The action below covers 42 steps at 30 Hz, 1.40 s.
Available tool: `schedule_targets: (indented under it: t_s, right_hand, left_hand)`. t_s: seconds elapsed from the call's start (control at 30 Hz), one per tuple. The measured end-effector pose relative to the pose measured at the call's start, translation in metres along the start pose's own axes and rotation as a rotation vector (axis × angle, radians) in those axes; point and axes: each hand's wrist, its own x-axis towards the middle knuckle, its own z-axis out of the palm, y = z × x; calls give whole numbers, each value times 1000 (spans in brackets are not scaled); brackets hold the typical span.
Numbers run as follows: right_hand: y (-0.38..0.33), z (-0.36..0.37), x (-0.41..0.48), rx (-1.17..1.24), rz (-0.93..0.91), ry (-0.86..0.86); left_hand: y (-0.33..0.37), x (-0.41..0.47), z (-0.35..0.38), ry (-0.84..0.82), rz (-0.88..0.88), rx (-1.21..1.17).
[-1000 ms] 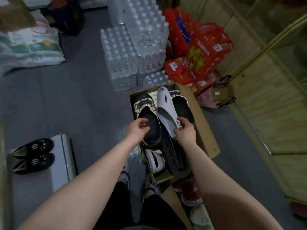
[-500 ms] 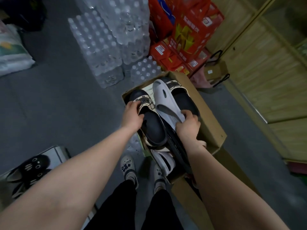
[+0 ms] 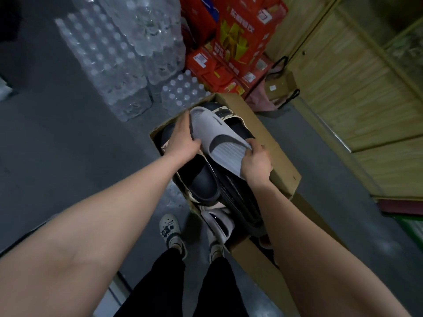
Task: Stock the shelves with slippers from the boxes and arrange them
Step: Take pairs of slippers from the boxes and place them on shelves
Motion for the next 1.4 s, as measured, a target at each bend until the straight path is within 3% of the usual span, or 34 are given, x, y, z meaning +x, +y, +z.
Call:
schedule_targets:
  t_s: [0.3, 0.43, 0.53, 0.67, 0.97, 1.07, 1.17, 1.3, 1.4]
  right_hand:
    - [-4, -34, 8, -71, -15, -87]
    - [3, -33, -3, -50, -2, -112]
    - [11, -28, -19, 123, 54, 23]
    - [24, -17, -52, 181, 247, 172]
    - [78, 30, -110, 112, 560, -492]
    - [93, 47, -112, 334, 787, -616]
    - [91, 53, -120, 636, 797, -667]
    - [87, 36, -128, 819, 846, -724]
    - [78, 8, -135, 805, 797, -815]
  left_hand:
    - [28, -12, -28, -6, -36, -86]
    - [20, -31, -37, -98, -58, -85]
    - [6, -46, -35, -48, -152, -152]
    - [-8, -69, -22, 56, -375, -437]
    - [-33, -135, 24, 113, -456, -574]
    - [-35, -157, 36, 167, -475, -610]
    - [-31, -180, 49, 253, -513, -688]
    - [-27, -207, 62, 365, -558, -872]
    - [-18, -223, 63, 443, -514, -1061]
